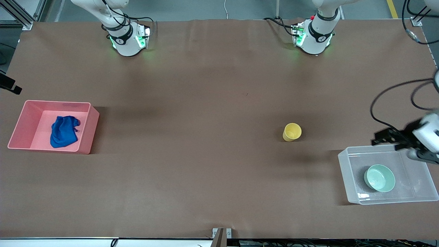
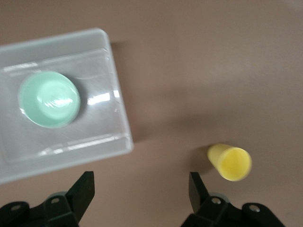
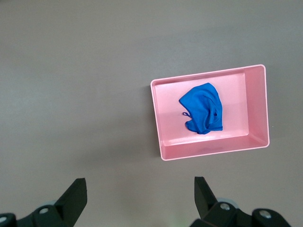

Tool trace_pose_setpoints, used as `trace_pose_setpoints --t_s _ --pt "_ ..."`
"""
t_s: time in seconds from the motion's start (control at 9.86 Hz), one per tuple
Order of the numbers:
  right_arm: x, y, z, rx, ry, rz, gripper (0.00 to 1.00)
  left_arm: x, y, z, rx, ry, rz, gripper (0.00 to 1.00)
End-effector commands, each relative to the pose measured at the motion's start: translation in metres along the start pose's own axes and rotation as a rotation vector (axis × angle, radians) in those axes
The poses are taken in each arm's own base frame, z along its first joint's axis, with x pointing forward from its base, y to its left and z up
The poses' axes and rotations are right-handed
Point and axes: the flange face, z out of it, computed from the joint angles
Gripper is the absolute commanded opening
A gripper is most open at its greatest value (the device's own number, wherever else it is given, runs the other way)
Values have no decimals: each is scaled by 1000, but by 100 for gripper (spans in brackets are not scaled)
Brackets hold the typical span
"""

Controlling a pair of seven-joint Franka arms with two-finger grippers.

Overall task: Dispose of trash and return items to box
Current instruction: 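Open the left gripper and move it toward the yellow cup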

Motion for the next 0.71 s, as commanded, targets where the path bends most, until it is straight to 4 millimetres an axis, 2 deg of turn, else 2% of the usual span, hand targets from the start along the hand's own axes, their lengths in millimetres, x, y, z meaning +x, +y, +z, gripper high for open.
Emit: trace_pose_setpoints --t_s 0.0,0.1,0.2,0.3,0.51,0.61 --pt "-18 -5 -10 -21 -2 -6 100 -71 42 71 46 0 -39 89" --pt "-18 -5 -9 -21 -5 -6 100 -82 69 102 44 17 -60 89" --pt "-17 -5 -9 -21 -5 -6 100 -91 79 127 38 21 -80 89" --pt "-17 -4 -9 -22 -5 -6 100 -96 78 149 31 25 -81 89" --pt "-17 -5 -8 -21 -7 -5 100 -96 93 200 -6 6 -60 88" --pt "-17 -5 -8 -21 -7 -3 100 -94 93 218 -20 10 -62 88"
